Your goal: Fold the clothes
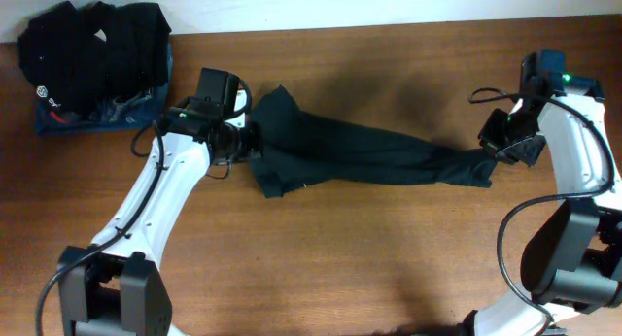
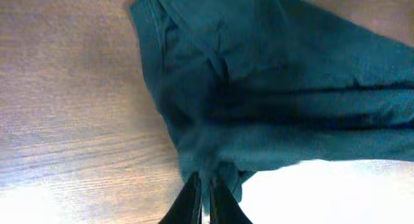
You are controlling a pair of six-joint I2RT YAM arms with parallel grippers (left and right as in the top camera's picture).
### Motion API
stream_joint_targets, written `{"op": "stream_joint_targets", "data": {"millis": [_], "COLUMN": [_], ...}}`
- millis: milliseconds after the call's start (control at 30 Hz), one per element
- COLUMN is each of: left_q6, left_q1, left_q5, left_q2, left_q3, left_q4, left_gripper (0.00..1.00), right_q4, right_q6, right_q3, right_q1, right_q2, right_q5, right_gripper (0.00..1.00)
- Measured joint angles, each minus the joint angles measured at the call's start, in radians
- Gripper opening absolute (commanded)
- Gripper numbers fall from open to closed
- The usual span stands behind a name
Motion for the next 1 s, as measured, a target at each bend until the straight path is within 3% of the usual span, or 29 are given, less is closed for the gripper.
{"op": "stream_joint_targets", "data": {"millis": [100, 267, 433, 567, 700, 733, 800, 833, 1000], "left_q6": [0.0, 0.0, 0.002, -0.013, -0.037, -0.038, -0.039, -0.039, -0.039], "left_q1": [0.0, 0.0, 0.0, 0.0, -0.032, -0.041, -0.066, -0.082, -0.121], "left_q5": [-0.004, -0.011, 0.002, 0.032, 0.064, 0.066, 0.075, 0.088, 0.128], "left_q2": [0.0, 0.0, 0.001, 0.001, 0.006, 0.013, 0.043, 0.072, 0.165], "left_q3": [0.0, 0.0, 0.001, 0.001, -0.001, -0.001, -0.001, -0.001, -0.005], "left_q4": [0.041, 0.096, 0.016, -0.082, -0.092, -0.089, -0.082, -0.08, -0.094], "left_gripper": [0.06, 0.07, 0.31, 0.61, 0.7, 0.7, 0.7, 0.7, 0.71], "right_q4": [0.039, 0.094, 0.085, 0.082, 0.088, 0.09, 0.098, 0.101, 0.103], "right_q6": [-0.001, 0.0, 0.0, 0.001, 0.0, -0.001, -0.002, 0.001, -0.004], "right_q3": [-0.001, -0.005, -0.005, -0.005, -0.005, -0.005, -0.005, -0.005, -0.005], "right_q1": [0.0, 0.0, 0.0, 0.0, 0.0, 0.0, 0.0, 0.0, 0.0], "right_q2": [0.0, 0.0, 0.001, 0.002, 0.002, 0.002, 0.002, 0.002, 0.002], "right_q5": [0.0, 0.0, 0.0, 0.0, 0.0, 0.001, 0.001, 0.001, 0.021], "right_gripper": [0.09, 0.09, 0.09, 0.17, 0.21, 0.3, 0.88, 0.99, 0.99]}}
